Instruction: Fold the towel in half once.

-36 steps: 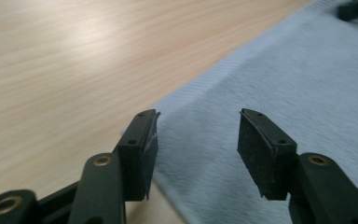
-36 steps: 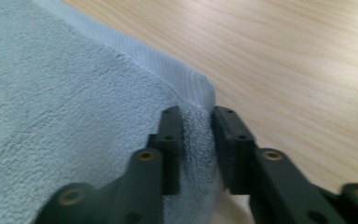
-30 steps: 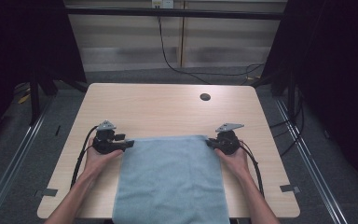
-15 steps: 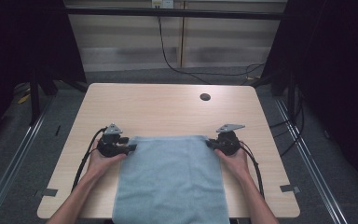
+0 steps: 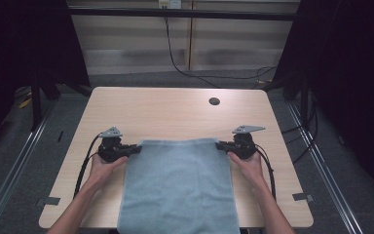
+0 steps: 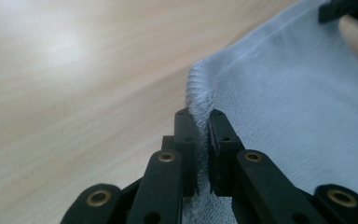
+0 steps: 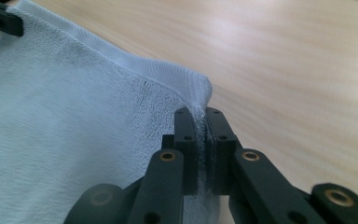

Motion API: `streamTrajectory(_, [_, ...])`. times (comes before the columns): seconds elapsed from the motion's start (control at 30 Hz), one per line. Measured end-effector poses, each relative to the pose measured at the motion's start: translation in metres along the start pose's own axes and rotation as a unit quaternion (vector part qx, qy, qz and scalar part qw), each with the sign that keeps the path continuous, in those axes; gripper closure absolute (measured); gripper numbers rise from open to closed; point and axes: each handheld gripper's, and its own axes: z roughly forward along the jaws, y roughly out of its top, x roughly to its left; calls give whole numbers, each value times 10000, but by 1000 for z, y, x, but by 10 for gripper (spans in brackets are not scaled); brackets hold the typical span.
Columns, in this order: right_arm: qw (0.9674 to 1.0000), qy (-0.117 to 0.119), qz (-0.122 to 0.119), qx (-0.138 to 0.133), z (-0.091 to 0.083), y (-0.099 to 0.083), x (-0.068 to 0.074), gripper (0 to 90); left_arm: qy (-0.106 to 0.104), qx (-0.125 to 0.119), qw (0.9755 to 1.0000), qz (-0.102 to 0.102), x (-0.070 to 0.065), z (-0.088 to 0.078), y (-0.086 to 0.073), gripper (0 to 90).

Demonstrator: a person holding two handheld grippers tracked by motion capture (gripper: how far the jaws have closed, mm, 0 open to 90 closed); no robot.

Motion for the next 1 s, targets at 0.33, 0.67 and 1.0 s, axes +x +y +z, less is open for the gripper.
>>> streamTrajectory(0.33, [9961,99,-50,-878,-38,65,-4,857,139,-601,9981,76,-2,-24,51,843])
streamTrajectory(0.67, [9888,-68,-253,-1471,-68,139,-9,858,203,-1364,9900,281,-13,-53,125,844])
streamTrajectory(1.0, [9783,-346,-422,-1998,-112,216,-7,861,375,-1930,9786,616,-25,-91,202,847])
